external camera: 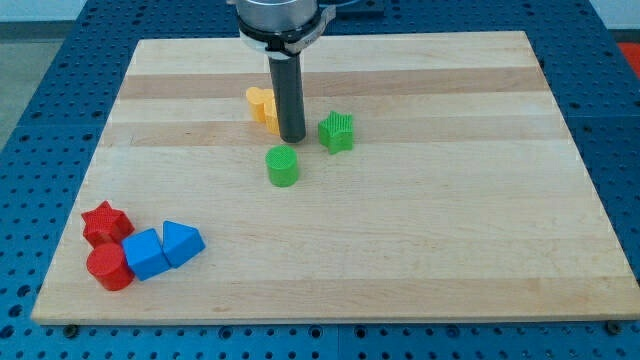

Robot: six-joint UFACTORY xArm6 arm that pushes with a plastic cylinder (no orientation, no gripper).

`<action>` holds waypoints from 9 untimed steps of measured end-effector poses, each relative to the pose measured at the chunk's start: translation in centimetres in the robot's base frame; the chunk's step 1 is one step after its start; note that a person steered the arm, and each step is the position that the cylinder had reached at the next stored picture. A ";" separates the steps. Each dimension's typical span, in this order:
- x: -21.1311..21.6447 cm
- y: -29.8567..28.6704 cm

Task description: Move the green circle below the green star

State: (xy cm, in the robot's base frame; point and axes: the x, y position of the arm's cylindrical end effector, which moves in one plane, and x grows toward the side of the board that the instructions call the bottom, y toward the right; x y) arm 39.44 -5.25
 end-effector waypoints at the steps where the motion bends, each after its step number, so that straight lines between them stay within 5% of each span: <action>1: 0.2 -0.5; 3: 0.8 -4.4; 9: 10.3 -2.0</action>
State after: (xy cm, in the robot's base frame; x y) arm 49.75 -7.23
